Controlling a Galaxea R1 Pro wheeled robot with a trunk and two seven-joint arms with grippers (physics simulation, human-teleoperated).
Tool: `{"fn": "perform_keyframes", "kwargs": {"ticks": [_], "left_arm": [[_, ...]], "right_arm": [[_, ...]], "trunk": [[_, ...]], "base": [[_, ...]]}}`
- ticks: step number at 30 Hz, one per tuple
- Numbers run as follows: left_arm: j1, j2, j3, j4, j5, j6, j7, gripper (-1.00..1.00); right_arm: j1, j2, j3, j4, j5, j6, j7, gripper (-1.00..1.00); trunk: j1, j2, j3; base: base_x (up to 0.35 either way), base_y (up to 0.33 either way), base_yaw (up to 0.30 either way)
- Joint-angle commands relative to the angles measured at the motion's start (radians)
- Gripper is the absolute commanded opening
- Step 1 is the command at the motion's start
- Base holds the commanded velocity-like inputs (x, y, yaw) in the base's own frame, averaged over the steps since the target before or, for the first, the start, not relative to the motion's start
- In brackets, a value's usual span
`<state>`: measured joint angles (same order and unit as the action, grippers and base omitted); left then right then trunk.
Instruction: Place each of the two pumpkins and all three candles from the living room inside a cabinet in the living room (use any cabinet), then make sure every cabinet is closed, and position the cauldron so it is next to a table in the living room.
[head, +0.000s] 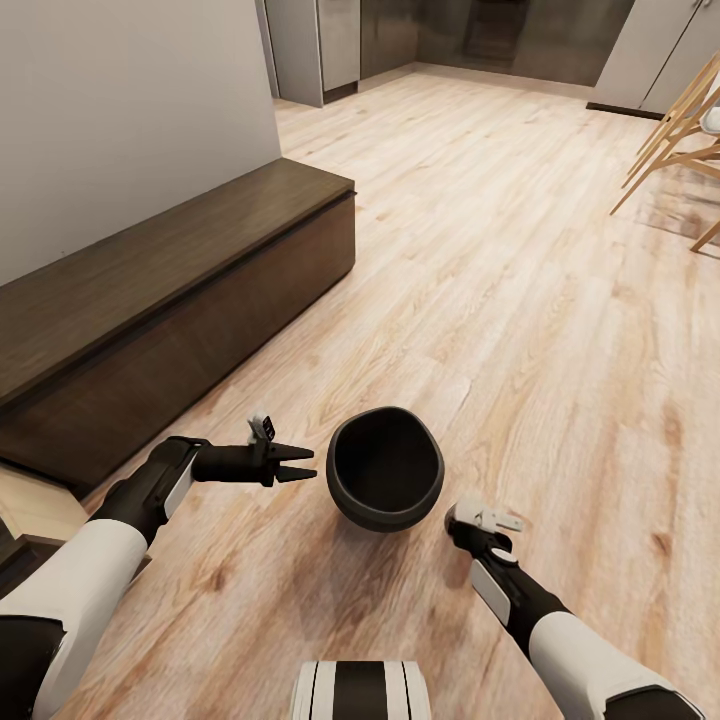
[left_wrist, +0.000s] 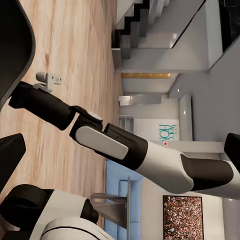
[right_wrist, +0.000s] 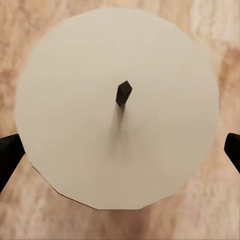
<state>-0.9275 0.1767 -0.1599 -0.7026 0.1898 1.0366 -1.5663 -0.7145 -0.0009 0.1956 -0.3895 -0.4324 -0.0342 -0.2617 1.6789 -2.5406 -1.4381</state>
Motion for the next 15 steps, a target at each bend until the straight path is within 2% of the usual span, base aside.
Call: {"fn": "perform_keyframes", "kwargs": {"ticks": [1,15], "left_arm": [[-0.001,0.001,-0.004,0.0,0.002,0.011,-0.005,1.0],[-0.001,0.001,-0.004,0.0,0.002,0.011,-0.005,1.0]], "right_arm": [[-0.002,-0.001,0.008,0.0,-0.009,-0.004,-0.007,1.0],[-0.005,0.002,0.009,0.0,-0.002,-0.003,-0.007,1.0]], "trunk": [[0.0,0.0,-0.001],[0.0,0.0,-0.001]], "base": [[0.0,0.0,0.0],[0.0,0.0,0.0]]}}
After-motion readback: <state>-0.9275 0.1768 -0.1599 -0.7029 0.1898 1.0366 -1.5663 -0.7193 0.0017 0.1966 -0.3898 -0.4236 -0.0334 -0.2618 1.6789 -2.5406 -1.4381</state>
